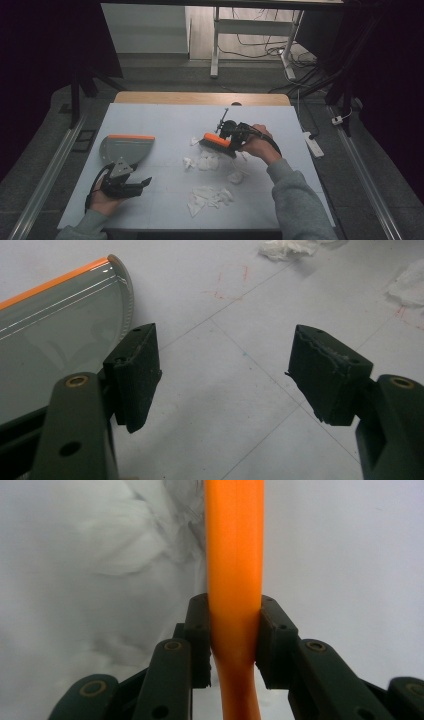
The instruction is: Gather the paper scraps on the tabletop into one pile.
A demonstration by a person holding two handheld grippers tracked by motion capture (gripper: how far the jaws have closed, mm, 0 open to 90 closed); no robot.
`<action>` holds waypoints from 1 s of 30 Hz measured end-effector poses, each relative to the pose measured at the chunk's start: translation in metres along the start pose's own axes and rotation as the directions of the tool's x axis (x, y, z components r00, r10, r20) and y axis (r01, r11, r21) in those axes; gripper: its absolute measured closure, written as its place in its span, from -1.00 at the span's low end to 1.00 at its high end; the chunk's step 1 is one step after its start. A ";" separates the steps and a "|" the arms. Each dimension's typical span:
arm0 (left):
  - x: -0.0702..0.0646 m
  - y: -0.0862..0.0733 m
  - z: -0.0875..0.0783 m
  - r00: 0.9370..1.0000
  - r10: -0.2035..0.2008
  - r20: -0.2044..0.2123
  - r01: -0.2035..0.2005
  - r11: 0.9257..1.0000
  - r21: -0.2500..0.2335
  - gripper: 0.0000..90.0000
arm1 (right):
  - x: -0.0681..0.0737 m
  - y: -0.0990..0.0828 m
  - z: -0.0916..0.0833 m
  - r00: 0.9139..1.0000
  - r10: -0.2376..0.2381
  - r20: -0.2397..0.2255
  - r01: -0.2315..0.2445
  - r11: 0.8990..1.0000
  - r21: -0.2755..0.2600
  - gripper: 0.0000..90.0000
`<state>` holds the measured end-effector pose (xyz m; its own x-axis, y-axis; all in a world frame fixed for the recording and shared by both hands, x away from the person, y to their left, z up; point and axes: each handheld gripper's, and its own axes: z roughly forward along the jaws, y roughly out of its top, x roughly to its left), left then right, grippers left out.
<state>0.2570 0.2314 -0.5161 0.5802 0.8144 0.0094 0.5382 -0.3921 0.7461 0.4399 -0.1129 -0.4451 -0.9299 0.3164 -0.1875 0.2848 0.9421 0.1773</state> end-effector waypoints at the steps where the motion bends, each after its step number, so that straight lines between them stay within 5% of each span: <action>1: 0.000 0.000 0.000 1.000 0.002 -0.001 -0.002 1.000 0.001 -0.34 | 0.002 -0.002 -0.003 1.000 -0.006 -0.007 0.006 1.000 -0.021 0.57; 6: -0.001 0.001 -0.001 1.000 0.005 -0.004 -0.005 1.000 0.001 -0.34 | -0.009 -0.020 -0.019 0.993 0.108 0.053 -0.103 0.990 -0.092 0.57; 11: -0.001 0.001 0.000 1.000 0.005 -0.002 -0.005 1.000 0.001 -0.34 | -0.027 -0.051 -0.026 0.957 0.249 0.148 -0.242 0.968 -0.060 0.56; 16: -0.001 0.001 0.000 1.000 0.012 0.002 -0.012 1.000 -0.001 -0.34 | -0.036 -0.078 -0.020 0.917 0.362 0.167 -0.367 0.930 0.000 0.57; 19: -0.001 0.001 0.001 1.000 0.016 0.004 -0.016 1.000 -0.002 -0.34 | -0.039 -0.088 -0.010 0.910 0.376 0.178 -0.390 0.919 0.054 0.56; 20: -0.001 0.002 0.001 1.000 0.016 0.004 -0.016 1.000 0.001 -0.34 | -0.040 -0.089 -0.011 0.903 0.398 0.163 -0.407 0.913 0.025 0.57; 22: -0.001 0.002 0.002 1.000 0.016 0.005 -0.016 1.000 0.003 -0.34 | -0.042 -0.088 -0.010 0.901 0.409 0.145 -0.417 0.909 0.023 0.57; 24: -0.001 0.002 0.002 1.000 0.018 0.005 -0.018 1.000 0.002 -0.34 | -0.040 -0.081 -0.008 0.908 0.396 0.135 -0.405 0.913 0.044 0.57; 28: -0.001 0.002 0.001 1.000 0.017 0.003 -0.017 1.000 0.002 -0.34 | -0.021 -0.057 -0.005 0.943 0.300 0.145 -0.314 0.945 0.087 0.57; 30: -0.001 0.002 0.002 1.000 0.018 0.004 -0.018 1.000 0.002 -0.34 | -0.009 -0.046 -0.006 0.959 0.267 0.096 -0.274 0.959 0.072 0.57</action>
<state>0.2581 0.2291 -0.5158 0.5919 0.8057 0.0199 0.5291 -0.4071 0.7445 0.4340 -0.1596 -0.4461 -0.7931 0.5659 -0.2252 0.5450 0.8245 0.1523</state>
